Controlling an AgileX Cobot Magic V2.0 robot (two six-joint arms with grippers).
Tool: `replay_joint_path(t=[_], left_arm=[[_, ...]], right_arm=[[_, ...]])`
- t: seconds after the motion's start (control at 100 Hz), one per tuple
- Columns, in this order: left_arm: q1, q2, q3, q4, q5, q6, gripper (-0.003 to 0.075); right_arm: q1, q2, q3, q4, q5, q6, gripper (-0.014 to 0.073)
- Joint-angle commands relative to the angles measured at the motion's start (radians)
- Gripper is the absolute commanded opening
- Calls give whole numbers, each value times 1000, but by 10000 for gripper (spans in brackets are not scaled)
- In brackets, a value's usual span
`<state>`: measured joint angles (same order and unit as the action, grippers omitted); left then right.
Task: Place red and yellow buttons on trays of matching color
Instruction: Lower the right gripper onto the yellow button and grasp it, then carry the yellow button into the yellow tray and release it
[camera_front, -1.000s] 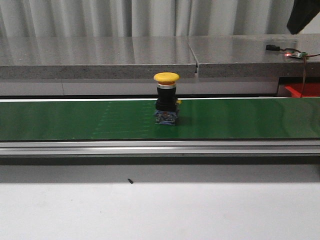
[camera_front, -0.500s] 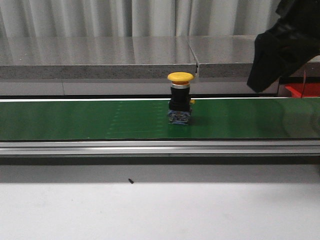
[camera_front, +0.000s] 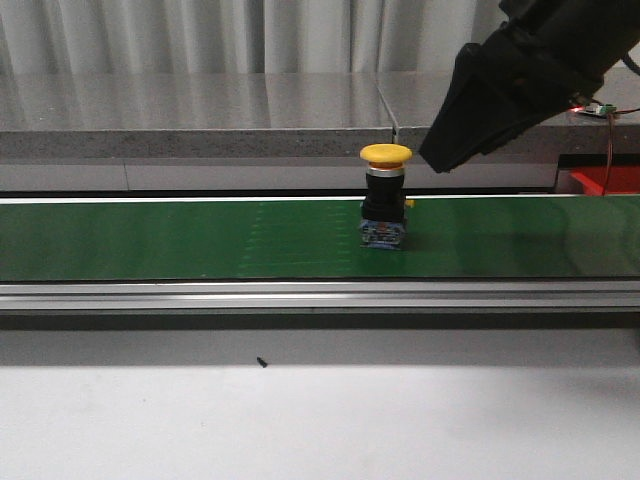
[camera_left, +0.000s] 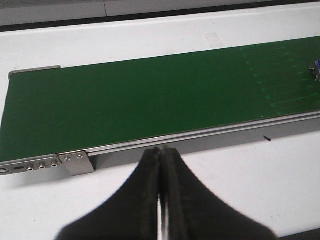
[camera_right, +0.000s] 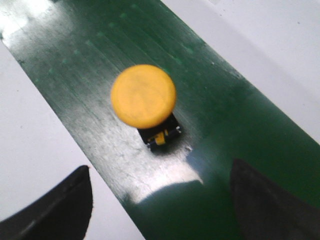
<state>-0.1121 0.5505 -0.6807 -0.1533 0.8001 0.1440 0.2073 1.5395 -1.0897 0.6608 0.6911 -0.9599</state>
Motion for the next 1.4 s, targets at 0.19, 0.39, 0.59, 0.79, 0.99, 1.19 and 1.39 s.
replay_joint_path(t=[0.19,0.39,0.59,0.79,0.99,1.19,1.39], left_arm=[[-6,2,-24,-17,-60,-8,-19],[-6,2,-24,-17,-60,-8,-19],[-6,2,-24,-17,-60,-8,-19],[-6,2,-24,-17,-60,-8,-19],[-6,2,-24,-17,-60,-8,-19],[-6,2,-24,-17,-60,-8,-19],[-6,2,-24,-17,-60,-8,-19]], right_arm=[[2,29,-22,179,-30,-137,570],[2,53,-22,219,-83,-160,477],[2,59,-22,226,-111,-160,85],[-1,35,-22,280,-123,-158,-67],[-3,-60,-19,303,-185,-116,-67],[-64,-152,34,302,-219,-67,-67],[-215,-231,118,302,-219,-10,-67]])
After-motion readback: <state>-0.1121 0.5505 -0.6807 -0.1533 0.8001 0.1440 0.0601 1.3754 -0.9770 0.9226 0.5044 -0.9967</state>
